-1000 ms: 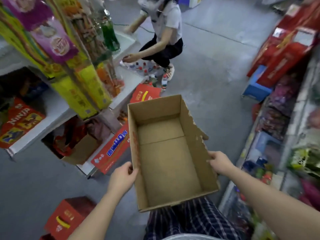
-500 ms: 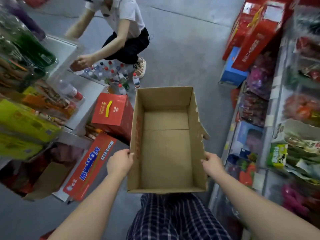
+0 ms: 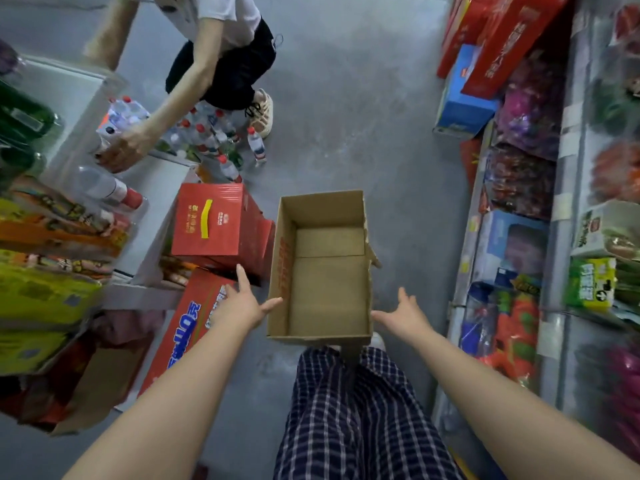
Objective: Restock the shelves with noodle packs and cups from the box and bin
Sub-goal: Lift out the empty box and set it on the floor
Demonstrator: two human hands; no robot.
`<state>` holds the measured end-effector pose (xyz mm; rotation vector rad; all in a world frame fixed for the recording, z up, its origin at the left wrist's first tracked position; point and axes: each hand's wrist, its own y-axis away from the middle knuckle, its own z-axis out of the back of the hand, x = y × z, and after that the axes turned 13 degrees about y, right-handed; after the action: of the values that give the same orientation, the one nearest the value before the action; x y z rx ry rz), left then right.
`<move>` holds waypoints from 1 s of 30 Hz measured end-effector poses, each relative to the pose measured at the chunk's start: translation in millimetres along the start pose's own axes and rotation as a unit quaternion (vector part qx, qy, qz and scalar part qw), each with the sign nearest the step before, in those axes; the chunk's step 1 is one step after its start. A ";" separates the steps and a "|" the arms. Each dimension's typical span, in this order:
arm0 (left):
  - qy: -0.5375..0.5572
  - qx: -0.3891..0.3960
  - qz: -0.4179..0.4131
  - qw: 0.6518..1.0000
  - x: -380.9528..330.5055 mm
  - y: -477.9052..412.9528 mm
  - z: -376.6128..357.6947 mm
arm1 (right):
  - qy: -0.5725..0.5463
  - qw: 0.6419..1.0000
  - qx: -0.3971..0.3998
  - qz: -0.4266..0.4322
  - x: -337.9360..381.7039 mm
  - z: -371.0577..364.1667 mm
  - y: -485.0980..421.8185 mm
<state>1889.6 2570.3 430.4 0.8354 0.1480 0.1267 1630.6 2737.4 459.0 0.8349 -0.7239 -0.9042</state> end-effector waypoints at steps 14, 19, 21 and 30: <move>-0.139 0.078 -0.304 0.939 -94.7 30.9 33.5 | -0.204 0.972 -0.089 -0.073 -69.4 -32.8 62.9; -0.247 0.134 -0.477 0.833 -184.3 102.0 -12.2 | -0.329 0.922 -0.169 -0.112 -123.0 -47.4 115.9; -0.287 0.166 -0.516 0.790 -211.7 135.6 -45.4 | -0.373 0.895 -0.200 -0.141 -151.0 -62.3 138.6; -0.450 0.256 -0.579 0.630 -194.7 282.0 -203.6 | -0.533 0.763 -0.256 -0.261 -238.4 -221.9 260.7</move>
<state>1646.6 2872.8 521.6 1.1273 -0.2719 -1.6389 1805.6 3109.4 529.8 -0.0915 -1.1435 -2.0417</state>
